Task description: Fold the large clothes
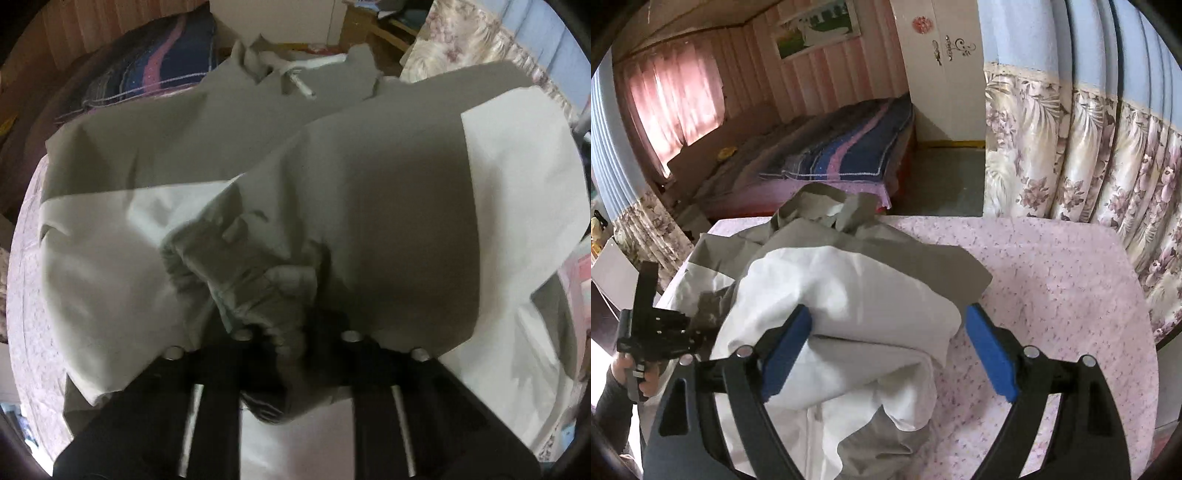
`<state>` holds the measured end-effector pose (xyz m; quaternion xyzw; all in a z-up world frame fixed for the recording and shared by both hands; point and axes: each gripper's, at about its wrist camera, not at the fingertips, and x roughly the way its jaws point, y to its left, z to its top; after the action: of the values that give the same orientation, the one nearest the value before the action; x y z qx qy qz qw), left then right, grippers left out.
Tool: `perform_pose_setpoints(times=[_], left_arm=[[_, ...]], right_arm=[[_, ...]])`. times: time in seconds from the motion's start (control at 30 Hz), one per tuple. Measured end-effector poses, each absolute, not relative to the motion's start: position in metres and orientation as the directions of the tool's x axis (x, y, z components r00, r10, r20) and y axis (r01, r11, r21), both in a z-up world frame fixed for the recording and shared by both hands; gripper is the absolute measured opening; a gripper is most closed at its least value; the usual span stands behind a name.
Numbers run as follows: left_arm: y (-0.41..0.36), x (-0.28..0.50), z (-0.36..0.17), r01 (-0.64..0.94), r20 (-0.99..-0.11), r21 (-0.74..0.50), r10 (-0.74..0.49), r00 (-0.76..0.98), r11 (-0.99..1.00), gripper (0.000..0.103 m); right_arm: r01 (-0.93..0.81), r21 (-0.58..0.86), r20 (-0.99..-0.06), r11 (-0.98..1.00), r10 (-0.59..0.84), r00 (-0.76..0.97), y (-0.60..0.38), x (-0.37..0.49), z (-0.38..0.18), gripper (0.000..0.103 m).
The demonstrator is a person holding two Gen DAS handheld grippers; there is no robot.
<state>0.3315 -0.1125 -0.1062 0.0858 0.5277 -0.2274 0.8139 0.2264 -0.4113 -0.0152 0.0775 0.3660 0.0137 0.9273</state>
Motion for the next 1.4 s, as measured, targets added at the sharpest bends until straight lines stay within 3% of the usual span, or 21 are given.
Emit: perform_pose_setpoints(times=[0.17, 0.27, 0.37, 0.4, 0.43, 0.53, 0.63, 0.7, 0.87, 0.97, 1.03, 1.07, 1.1, 1.13, 1.17, 1.27, 1.33, 1.37, 1.4], left_arm=[[-0.072, 0.332, -0.024, 0.369, -0.766, -0.085, -0.297, 0.57, 0.926, 0.005], [-0.036, 0.332, 0.014, 0.307, -0.704, -0.001, -0.219, 0.675, 0.952, 0.005], [-0.016, 0.342, -0.001, 0.295, -0.745, 0.052, -0.159, 0.648, 0.954, 0.008], [-0.017, 0.345, -0.012, 0.3, -0.764, 0.074, -0.139, 0.63, 0.951, 0.011], [-0.017, 0.35, -0.031, 0.306, -0.784, 0.104, -0.111, 0.61, 0.947, 0.012], [-0.017, 0.357, -0.096, 0.311, -0.841, 0.145, -0.049, 0.539, 0.939, 0.014], [-0.004, 0.355, -0.117, 0.323, -0.844, 0.079, -0.109, 0.525, 0.943, 0.015], [0.002, 0.354, -0.119, 0.336, -0.843, 0.041, -0.148, 0.518, 0.941, 0.017], [0.026, 0.387, -0.134, 0.313, -0.852, -0.16, -0.291, 0.434, 0.936, 0.018], [0.023, 0.393, -0.132, 0.317, -0.861, -0.139, -0.273, 0.429, 0.938, 0.018], [0.022, 0.382, -0.121, 0.323, -0.86, -0.103, -0.247, 0.447, 0.941, 0.028], [0.025, 0.371, -0.111, 0.319, -0.852, -0.068, -0.222, 0.474, 0.945, 0.054], [0.028, 0.362, -0.1, 0.311, -0.835, -0.033, -0.197, 0.513, 0.95, 0.092], [0.033, 0.351, -0.086, 0.289, -0.798, 0.013, -0.164, 0.579, 0.957, 0.099], [0.035, 0.346, -0.074, 0.288, -0.777, 0.027, -0.161, 0.609, 0.957, 0.1], [0.039, 0.349, -0.051, 0.293, -0.759, -0.041, -0.22, 0.612, 0.955, 0.1], [0.028, 0.361, -0.052, 0.284, -0.769, -0.059, -0.225, 0.599, 0.957, 0.088], [0.022, 0.367, -0.058, 0.282, -0.782, -0.057, -0.219, 0.584, 0.958, 0.06], [0.014, 0.378, -0.07, 0.276, -0.813, -0.058, -0.206, 0.544, 0.959, 0.016]], right_arm=[[0.002, 0.115, -0.566, 0.993, 0.064, 0.822, -0.396, 0.211, 0.007, 0.086], [0.004, 0.097, -0.517, 0.995, 0.046, 0.855, -0.382, 0.212, 0.019, 0.086], [-0.011, 0.074, -0.552, 0.997, 0.05, 0.832, -0.36, 0.229, 0.012, 0.085], [-0.035, 0.031, -0.593, 0.999, 0.047, 0.804, -0.345, 0.24, -0.001, 0.072], [-0.047, -0.014, -0.626, 0.999, 0.028, 0.78, -0.336, 0.248, -0.012, 0.05], [-0.072, -0.149, -0.732, 0.986, -0.061, 0.678, -0.321, 0.276, -0.064, 0.022], [-0.078, -0.208, -0.764, 0.975, -0.112, 0.635, -0.334, 0.284, -0.094, 0.002], [-0.086, -0.207, -0.781, 0.974, -0.112, 0.614, -0.344, 0.289, -0.104, 0.0], [-0.097, -0.195, -0.79, 0.976, -0.098, 0.605, -0.36, 0.312, -0.113, 0.0], [-0.101, -0.143, -0.818, 0.985, -0.06, 0.573, -0.368, 0.32, -0.109, 0.0], [-0.099, -0.071, -0.828, 0.993, -0.003, 0.561, -0.372, 0.309, -0.095, 0.007], [-0.11, -0.029, -0.817, 0.993, 0.04, 0.575, -0.374, 0.3, -0.085, 0.014], [-0.126, 0.012, -0.799, 0.992, 0.085, 0.595, -0.377, 0.292, -0.074, 0.038], [-0.14, 0.052, -0.772, 0.989, 0.129, 0.622, -0.379, 0.283, -0.062, 0.062], [-0.137, 0.067, -0.745, 0.988, 0.141, 0.653, -0.38, 0.277, -0.051, 0.067], [-0.13, 0.078, -0.712, 0.989, 0.146, 0.687, -0.374, 0.282, -0.033, 0.068], [-0.116, 0.049, -0.72, 0.992, 0.116, 0.684, -0.365, 0.297, -0.036, 0.065], [-0.111, 0.038, -0.737, 0.993, 0.103, 0.668, -0.359, 0.308, -0.042, 0.062], [-0.112, 0.037, -0.754, 0.993, 0.101, 0.649, -0.356, 0.317, -0.049, 0.052]])
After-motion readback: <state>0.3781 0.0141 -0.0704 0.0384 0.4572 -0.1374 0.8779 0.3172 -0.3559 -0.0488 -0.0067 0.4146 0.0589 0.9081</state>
